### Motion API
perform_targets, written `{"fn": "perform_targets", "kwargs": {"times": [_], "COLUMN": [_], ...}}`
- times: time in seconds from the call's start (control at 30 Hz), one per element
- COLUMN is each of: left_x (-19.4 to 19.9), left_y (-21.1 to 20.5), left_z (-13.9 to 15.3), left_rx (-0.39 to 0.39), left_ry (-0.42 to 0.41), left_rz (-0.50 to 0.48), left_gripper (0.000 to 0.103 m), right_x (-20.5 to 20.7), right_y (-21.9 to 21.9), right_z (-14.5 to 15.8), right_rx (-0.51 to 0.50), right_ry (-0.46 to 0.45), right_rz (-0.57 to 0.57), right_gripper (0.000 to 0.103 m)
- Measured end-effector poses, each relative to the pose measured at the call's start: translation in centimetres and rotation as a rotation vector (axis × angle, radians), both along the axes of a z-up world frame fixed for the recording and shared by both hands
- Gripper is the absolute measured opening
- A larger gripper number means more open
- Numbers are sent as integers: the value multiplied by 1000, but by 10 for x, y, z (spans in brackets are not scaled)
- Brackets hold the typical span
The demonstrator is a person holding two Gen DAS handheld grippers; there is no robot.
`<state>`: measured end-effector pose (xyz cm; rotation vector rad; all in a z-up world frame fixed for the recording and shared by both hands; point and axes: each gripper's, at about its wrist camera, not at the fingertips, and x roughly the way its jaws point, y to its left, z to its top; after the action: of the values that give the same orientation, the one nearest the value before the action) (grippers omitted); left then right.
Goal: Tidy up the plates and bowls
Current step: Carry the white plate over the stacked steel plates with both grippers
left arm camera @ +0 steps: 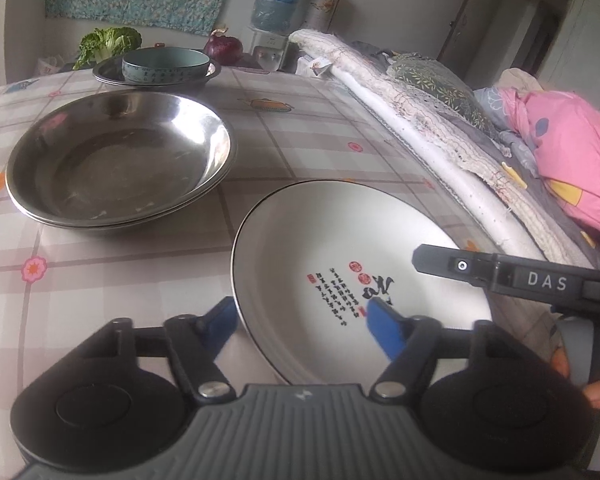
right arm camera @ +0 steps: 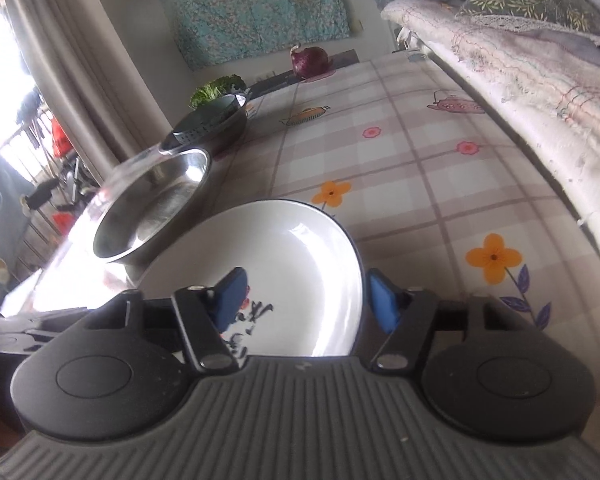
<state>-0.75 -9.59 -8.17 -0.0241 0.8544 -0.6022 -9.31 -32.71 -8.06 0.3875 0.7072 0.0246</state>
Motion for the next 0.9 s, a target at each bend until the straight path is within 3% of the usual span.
{"fn": "perform_targets", "kwargs": {"times": [0.17, 0.33, 0.4, 0.9], "left_x": [-1, 1, 2, 2], "left_y": [3, 7, 8, 17], "left_z": [0, 0, 0, 5], "left_rx": [31, 39, 37, 69], "left_ry": [-23, -24, -23, -5], "left_rz": [25, 45, 47, 67], "left_gripper": [37, 28, 27, 26], "right_x": [-9, -19, -19, 3], "right_y": [-4, -8, -6, 4], "right_z": [-5, -9, -10, -11], "right_rx": [-26, -9, 7, -4], "right_ry": [29, 42, 44, 20], "right_rz": [-46, -70, -55, -42], "right_gripper": [42, 23, 18, 18]}}
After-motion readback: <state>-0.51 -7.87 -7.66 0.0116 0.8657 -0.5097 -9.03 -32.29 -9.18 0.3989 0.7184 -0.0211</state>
